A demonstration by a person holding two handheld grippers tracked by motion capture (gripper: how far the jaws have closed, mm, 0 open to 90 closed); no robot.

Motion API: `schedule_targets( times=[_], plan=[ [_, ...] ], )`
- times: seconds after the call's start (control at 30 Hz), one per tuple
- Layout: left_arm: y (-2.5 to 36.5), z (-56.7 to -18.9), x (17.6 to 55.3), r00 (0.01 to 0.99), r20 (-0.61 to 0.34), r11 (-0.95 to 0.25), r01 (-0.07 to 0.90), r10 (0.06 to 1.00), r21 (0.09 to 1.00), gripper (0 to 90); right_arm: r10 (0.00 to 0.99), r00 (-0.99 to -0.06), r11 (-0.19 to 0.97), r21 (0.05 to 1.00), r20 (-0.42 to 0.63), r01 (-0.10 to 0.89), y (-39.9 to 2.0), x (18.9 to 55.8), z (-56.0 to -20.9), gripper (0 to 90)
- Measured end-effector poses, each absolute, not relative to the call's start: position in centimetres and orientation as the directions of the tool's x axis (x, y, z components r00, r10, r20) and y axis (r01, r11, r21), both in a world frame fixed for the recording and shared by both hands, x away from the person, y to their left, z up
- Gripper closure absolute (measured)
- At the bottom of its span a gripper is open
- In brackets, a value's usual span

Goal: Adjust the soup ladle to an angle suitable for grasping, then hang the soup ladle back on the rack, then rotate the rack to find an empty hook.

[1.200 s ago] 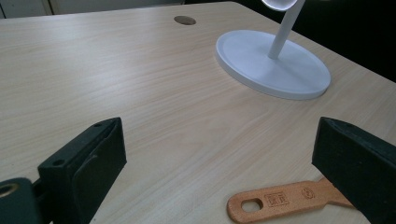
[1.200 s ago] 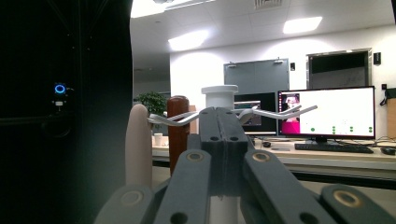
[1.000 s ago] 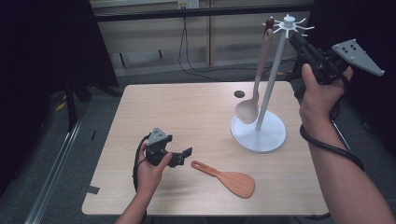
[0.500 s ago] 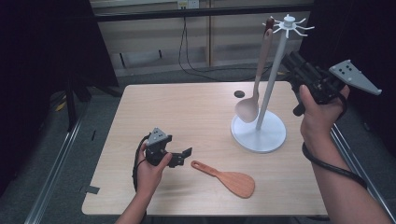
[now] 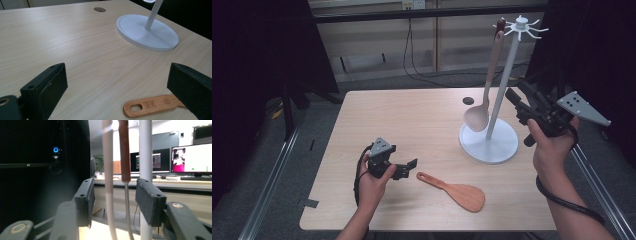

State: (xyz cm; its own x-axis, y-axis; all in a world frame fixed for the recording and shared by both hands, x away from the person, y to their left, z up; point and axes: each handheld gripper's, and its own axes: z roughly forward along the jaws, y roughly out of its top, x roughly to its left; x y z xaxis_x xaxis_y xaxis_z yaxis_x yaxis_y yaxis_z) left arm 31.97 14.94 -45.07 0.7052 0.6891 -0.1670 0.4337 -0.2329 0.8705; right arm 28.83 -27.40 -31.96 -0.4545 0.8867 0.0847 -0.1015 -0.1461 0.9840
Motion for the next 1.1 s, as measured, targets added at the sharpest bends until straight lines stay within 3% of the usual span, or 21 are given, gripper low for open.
schedule_targets(
  times=[0.43,1.1],
  plan=[
    [14.7,-45.7,31.8,0.716,-0.152,-0.267,0.436,0.681,0.859,2.7,0.856,-0.512,-0.088,0.996,0.077,0.002,-26.0,27.5,-35.9,33.1],
    [14.1,-47.0,31.7,0.742,-0.125,-0.337,0.440,0.659,0.833,3.4,0.843,-0.527,-0.069,0.992,0.113,0.102,-25.1,26.0,-40.5,24.1]
  ],
)
